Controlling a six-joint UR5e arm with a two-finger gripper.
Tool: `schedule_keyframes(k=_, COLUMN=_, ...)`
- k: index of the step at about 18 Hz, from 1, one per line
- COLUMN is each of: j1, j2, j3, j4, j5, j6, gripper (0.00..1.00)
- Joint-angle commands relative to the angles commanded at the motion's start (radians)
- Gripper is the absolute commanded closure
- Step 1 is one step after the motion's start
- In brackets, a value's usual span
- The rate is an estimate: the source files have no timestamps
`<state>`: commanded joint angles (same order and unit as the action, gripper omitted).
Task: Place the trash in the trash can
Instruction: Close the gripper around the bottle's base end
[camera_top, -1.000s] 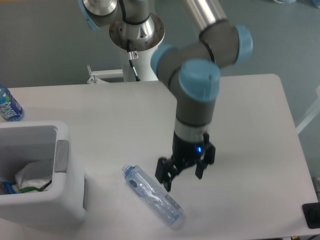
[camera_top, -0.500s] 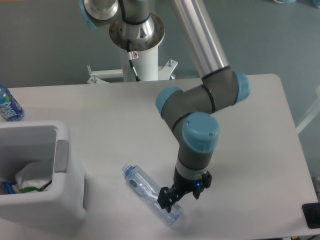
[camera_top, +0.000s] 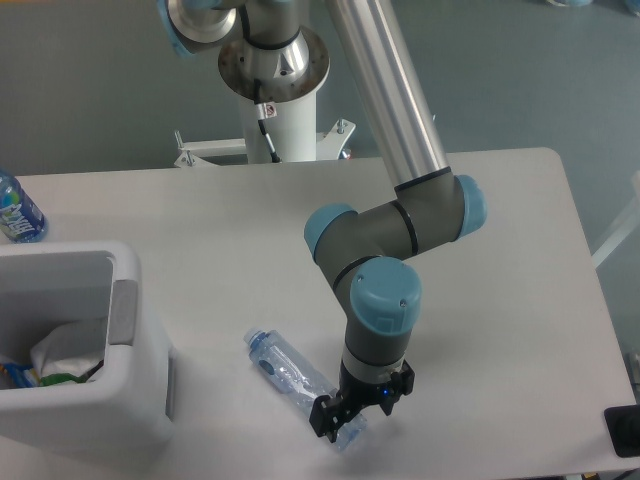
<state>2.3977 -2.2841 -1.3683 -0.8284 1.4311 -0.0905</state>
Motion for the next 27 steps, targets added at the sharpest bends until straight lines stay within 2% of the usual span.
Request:
schedule_keyframes(k=13, j1=-0.034, j2=-0.058, j3=0.008, j4=0.028, j5=0.091, j6=-0.028, gripper=0.00)
schedule_keyframes(k=15, j1=-0.035, j2=-0.057, j3=0.006, j4=0.028, j5=0.091, j6=-0.028, gripper=0.08)
schedule_keyframes(k=16, j1=-0.035, j2=-0.054, j3=0.005, j4=0.028, j5=0.091, j6=-0.028, gripper=0.20)
schedule_keyframes(k=17, j1=-0.035, j2=-0.055, j3=0.005, j4=0.028, j5=0.091, j6=-0.028, gripper=0.27)
schedule_keyframes(k=20, j1=-0.037, j2=-0.054, j3=0.002, j4=0.028, j5=0.091, j6=-0.028, gripper=0.30)
schedule_keyframes(k=22, j1=-0.037, j2=-0.054, j3=-0.002, j4=0.028, j5=0.091, j6=-0.026, gripper=0.36)
schedule_keyframes(k=27, j1=-0.038, j2=-0.051, j3=-0.003, j4=0.028, j5=0.097, j6=-0.020, gripper=0.37)
